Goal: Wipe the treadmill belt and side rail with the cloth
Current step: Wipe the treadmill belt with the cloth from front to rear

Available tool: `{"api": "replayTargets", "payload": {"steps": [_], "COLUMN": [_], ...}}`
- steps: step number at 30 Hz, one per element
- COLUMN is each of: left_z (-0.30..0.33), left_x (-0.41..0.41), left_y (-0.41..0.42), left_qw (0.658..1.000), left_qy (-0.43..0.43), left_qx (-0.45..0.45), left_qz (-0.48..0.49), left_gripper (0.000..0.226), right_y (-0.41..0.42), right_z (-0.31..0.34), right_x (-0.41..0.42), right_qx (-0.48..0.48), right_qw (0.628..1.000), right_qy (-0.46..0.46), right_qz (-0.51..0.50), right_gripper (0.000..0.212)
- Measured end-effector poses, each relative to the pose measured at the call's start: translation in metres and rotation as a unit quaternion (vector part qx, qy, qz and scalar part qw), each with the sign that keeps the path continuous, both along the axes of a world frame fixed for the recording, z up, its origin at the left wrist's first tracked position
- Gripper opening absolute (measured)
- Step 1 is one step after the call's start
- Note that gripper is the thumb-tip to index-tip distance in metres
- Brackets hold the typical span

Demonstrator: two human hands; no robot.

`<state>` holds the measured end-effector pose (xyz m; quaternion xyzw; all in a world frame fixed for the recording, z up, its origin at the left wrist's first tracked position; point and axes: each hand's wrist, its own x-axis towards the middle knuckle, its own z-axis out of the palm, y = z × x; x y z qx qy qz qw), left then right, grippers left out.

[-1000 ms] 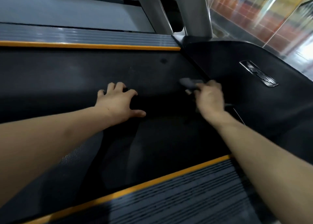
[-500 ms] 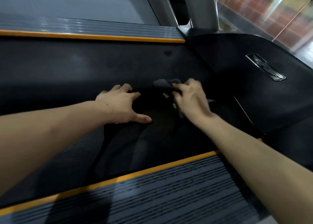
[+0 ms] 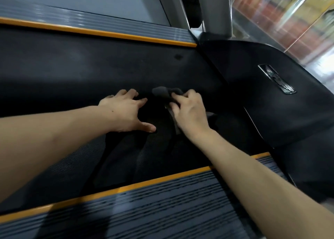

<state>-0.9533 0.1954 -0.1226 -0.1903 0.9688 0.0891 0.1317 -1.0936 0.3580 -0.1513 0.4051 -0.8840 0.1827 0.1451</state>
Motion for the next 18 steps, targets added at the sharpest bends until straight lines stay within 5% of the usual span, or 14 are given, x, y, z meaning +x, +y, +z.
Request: {"api": "replayTargets", "payload": {"steps": [2, 8, 15, 18], "left_z": [0.001, 0.001, -0.005, -0.006], "left_x": [0.000, -0.001, 0.006, 0.010], "left_y": [0.000, 0.003, 0.005, 0.006], "left_qw": [1.000, 1.000, 1.000, 0.999], "left_qy": [-0.004, -0.007, 0.021, 0.036], "left_qx": [0.003, -0.009, -0.011, 0.000], "left_qz": [0.003, -0.001, 0.005, 0.010], "left_gripper": [0.111, 0.110, 0.109, 0.109], "right_y": [0.015, 0.082, 0.013, 0.022], "right_z": [0.003, 0.010, 0.001, 0.008], "right_x": [-0.030, -0.097, 0.013, -0.007], "right_qx": [0.025, 0.051, 0.005, 0.049], "right_qw": [1.000, 0.965, 0.996, 0.998], "right_qy": [0.017, 0.013, -0.001, -0.008], "right_qz": [-0.001, -0.258, -0.087, -0.036], "right_gripper": [0.036, 0.030, 0.027, 0.030]}}
